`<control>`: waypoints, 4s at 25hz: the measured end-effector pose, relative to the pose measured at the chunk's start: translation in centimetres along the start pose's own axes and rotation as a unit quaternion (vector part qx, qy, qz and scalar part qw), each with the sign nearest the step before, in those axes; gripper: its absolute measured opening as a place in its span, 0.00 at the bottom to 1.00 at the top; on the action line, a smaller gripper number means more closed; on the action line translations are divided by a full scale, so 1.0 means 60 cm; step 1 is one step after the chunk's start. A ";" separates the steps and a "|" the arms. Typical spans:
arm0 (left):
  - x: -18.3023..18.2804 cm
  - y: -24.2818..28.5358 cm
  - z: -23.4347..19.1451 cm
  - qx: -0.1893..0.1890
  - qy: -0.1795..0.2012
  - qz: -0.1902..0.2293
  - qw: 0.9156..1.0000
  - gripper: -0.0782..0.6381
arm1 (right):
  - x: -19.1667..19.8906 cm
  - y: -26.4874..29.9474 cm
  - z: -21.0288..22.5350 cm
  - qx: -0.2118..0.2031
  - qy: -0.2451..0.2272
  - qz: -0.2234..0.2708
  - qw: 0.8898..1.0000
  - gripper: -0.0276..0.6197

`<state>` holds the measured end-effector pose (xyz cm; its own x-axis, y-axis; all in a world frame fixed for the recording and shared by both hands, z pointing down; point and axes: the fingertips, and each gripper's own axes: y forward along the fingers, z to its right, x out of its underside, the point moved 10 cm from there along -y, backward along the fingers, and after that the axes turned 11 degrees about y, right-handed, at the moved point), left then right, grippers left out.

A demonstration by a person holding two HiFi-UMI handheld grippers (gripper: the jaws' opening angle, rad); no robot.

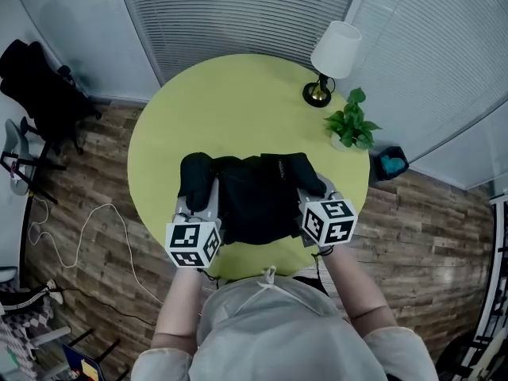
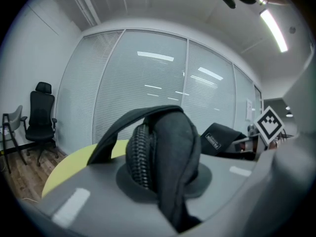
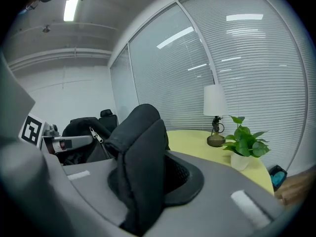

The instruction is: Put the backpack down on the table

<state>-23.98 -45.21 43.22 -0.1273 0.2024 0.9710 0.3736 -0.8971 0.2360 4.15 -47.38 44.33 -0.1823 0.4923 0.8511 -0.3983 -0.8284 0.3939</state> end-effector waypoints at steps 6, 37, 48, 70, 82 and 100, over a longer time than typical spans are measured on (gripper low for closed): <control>0.027 0.061 -0.034 -0.005 -0.002 -0.006 1.000 0.16 | -0.006 0.074 0.018 0.017 -0.011 -0.010 1.000 0.10; 0.139 0.103 -0.071 -0.036 -0.077 -0.067 0.994 0.67 | 0.062 0.138 0.060 0.074 -0.048 -0.030 0.996 0.78; 0.113 0.018 -0.038 -0.089 -0.047 -0.032 0.994 0.73 | 0.038 0.056 0.050 0.066 -0.046 0.018 0.997 0.74; 0.065 -0.134 0.081 -0.093 -0.035 0.003 0.995 0.12 | 0.087 -0.115 -0.002 0.015 -0.054 0.043 0.998 0.04; 0.064 -0.163 0.098 -0.065 -0.031 0.016 0.997 0.12 | 0.112 -0.129 -0.015 -0.007 -0.078 0.016 0.997 0.04; 0.066 -0.168 0.081 -0.081 -0.044 0.010 0.996 0.12 | 0.108 -0.117 -0.036 -0.009 -0.077 0.026 0.997 0.04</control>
<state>-23.80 -33.44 44.89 -0.0374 0.2104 0.9769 0.2220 -0.9514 0.2134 3.81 -37.81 46.30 -0.0639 0.4013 0.9137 -0.4082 -0.8460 0.3430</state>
